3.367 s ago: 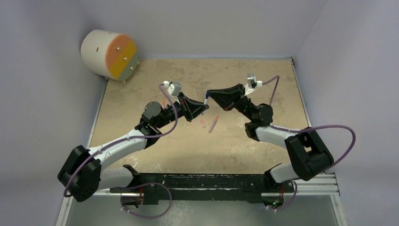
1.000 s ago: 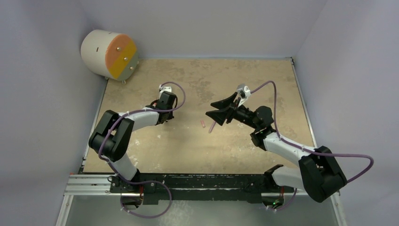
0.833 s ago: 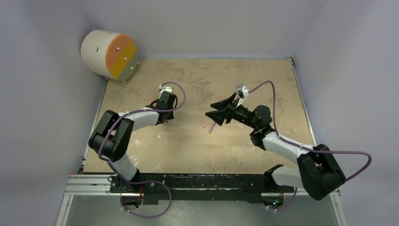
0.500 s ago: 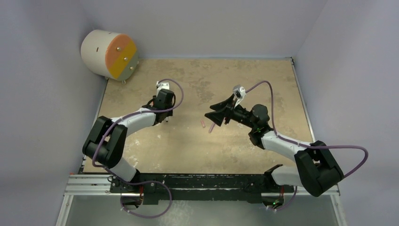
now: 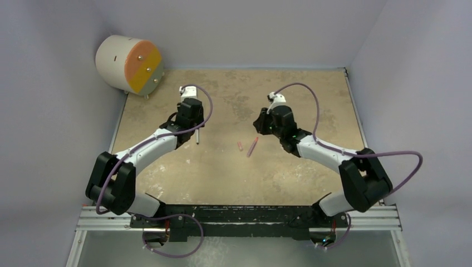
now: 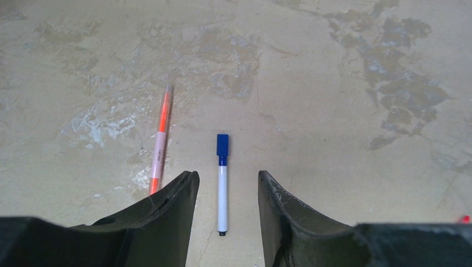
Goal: Insert the pens into the pen caps
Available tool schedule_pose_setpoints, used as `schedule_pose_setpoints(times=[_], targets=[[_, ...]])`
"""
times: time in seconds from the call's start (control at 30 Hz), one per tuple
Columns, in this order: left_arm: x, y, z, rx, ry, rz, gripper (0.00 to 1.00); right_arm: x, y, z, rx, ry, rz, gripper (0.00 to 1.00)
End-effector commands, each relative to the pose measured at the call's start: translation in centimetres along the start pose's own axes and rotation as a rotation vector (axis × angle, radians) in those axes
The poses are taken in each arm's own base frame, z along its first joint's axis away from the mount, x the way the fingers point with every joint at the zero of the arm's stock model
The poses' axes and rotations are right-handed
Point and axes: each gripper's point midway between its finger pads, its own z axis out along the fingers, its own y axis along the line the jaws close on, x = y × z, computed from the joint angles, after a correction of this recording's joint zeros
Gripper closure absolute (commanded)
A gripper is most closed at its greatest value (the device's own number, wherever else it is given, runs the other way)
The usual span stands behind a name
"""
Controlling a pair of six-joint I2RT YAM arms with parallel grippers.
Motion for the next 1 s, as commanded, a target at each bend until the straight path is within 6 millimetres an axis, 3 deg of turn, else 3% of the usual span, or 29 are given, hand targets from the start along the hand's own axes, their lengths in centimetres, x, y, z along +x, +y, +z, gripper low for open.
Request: schedule_pose_setpoints(times=[0.0, 0.03, 0.1, 0.3, 0.5, 0.63, 0.73, 0.87, 0.97], targets=[[-3.9, -1.8, -1.6, 0.072, -0.094, -0.060, 0.57, 3.8, -3.5, -0.9, 0.362, 0.132, -0.139, 0.50], [-3.8, -1.8, -1.6, 0.070, -0.095, -0.062, 0.57, 4.5, -3.5, -1.0, 0.406, 0.147, -0.125, 0.30], [-3.9, -1.7, -1.8, 0.067, -0.100, -0.065, 0.56, 6.0, -3.0, -0.8, 0.410, 0.183, -0.050, 0.25], [-3.6, -1.4, -2.3, 0.078, -0.111, -0.075, 0.56, 8.6, -2.5, -0.4, 0.425, 0.229, 0.134, 0.38], [-3.3, -1.0, -2.5, 0.072, -0.120, -0.085, 0.56, 10.1, -3.1, 1.0, 0.475, 0.291, 0.125, 0.41], [-3.0, -1.1, -2.4, 0.077, -0.114, -0.078, 0.56, 10.1, -3.1, 1.9, 0.501, 0.306, 0.118, 0.44], [-2.9, -1.0, -2.4, 0.075, -0.113, -0.073, 0.57, 10.4, -3.4, 1.9, 0.518, 0.313, 0.112, 0.53], [-3.0, -1.3, -2.4, 0.087, -0.114, -0.075, 0.56, 10.6, -4.1, 1.9, 0.551, 0.322, 0.077, 0.82], [-2.9, -1.3, -2.4, 0.091, -0.110, -0.078, 0.56, 10.4, -4.6, 1.7, 0.586, 0.326, 0.052, 0.97]])
